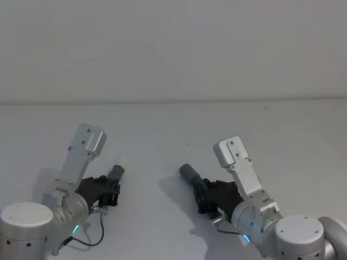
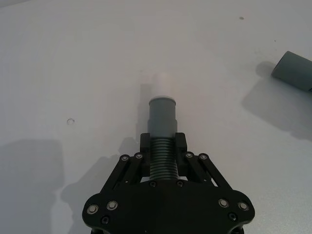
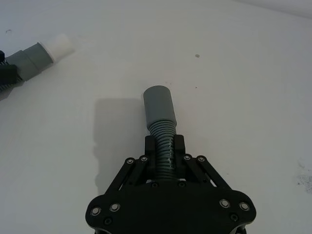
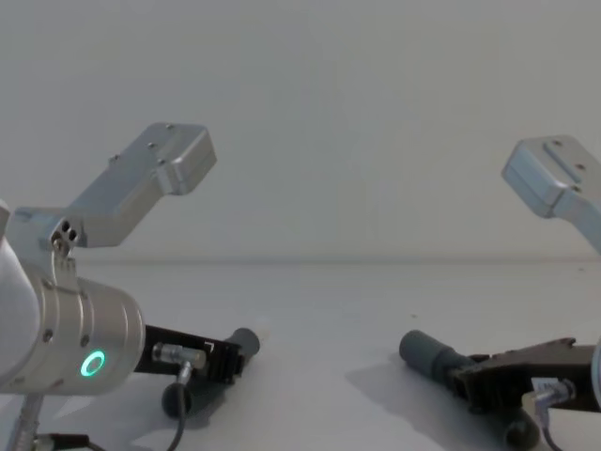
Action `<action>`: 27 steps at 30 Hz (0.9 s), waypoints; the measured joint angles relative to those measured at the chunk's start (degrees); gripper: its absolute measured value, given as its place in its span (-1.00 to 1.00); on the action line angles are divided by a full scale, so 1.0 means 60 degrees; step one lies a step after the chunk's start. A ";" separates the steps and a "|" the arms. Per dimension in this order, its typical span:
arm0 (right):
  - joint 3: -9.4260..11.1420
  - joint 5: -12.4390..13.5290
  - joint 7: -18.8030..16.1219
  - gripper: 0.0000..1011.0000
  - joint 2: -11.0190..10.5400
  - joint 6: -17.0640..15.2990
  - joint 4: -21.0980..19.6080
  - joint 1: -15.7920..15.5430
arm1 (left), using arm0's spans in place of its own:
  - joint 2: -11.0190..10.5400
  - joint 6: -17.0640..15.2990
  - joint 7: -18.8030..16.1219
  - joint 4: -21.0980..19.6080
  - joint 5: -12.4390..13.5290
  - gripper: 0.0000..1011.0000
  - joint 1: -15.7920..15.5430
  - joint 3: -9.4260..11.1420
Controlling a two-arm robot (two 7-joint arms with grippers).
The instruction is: Use both hands to pick up one end of the pipe from the table, align the ends, and insert them.
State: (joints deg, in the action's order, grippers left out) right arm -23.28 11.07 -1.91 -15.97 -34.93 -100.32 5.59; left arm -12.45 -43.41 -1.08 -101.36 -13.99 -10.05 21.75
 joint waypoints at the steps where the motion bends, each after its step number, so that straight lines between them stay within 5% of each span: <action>1: -0.0001 0.0000 0.0000 -0.62 0.0000 0.0000 0.0000 0.0000 | 0.0000 0.0001 0.0000 0.0000 0.0000 -0.48 0.0001 0.0000; 27: 0.0000 0.0000 0.0000 -0.62 0.0000 0.0000 0.0000 0.0000 | -0.0001 0.0009 0.0000 0.0000 -0.0001 -0.48 0.0002 0.0000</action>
State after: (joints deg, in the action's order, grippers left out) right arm -23.28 11.07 -1.91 -15.97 -34.93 -100.32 5.59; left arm -12.46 -43.36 -1.08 -101.36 -13.99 -10.04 21.75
